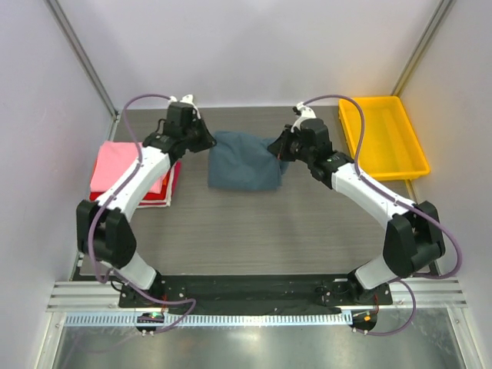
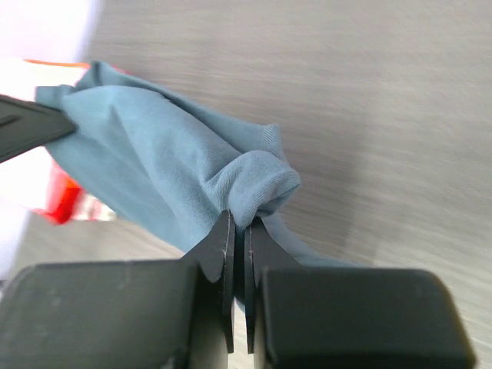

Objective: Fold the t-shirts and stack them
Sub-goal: Neatly place the folded tshirt to the corner

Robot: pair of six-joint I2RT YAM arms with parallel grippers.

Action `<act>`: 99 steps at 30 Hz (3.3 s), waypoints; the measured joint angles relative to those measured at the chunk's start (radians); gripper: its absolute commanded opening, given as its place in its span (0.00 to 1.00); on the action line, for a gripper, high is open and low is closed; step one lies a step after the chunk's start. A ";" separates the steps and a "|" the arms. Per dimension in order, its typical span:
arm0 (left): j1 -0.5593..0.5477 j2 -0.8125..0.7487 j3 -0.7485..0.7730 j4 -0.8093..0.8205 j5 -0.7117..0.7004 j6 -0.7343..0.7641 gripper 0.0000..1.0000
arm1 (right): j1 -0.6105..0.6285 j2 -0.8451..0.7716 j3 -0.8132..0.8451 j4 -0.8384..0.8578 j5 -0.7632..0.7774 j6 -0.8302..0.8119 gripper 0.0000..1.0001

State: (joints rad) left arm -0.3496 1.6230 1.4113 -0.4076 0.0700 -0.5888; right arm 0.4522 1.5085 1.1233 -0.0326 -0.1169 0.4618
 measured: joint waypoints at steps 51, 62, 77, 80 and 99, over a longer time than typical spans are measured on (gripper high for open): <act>0.808 -0.038 0.436 -0.571 -0.161 0.130 0.00 | 0.628 0.769 1.170 -0.162 0.315 0.143 0.01; 0.828 0.018 0.436 -0.554 -0.129 0.134 0.00 | 0.612 0.829 1.219 -0.160 0.333 0.154 0.01; 0.828 0.080 0.429 -0.456 -0.088 0.110 0.00 | 0.533 0.946 1.291 -0.089 0.283 0.194 0.01; 0.828 0.094 0.417 -0.425 -0.087 0.093 0.00 | 0.519 0.982 1.331 -0.082 0.266 0.201 0.01; 0.826 0.265 0.417 -0.206 0.019 -0.019 0.01 | 0.454 1.130 1.392 0.086 0.227 0.270 0.25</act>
State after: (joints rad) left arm 0.4763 1.8881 1.8282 -0.6136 0.0895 -0.6075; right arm 0.9062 2.6385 2.5153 0.0532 0.1101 0.7319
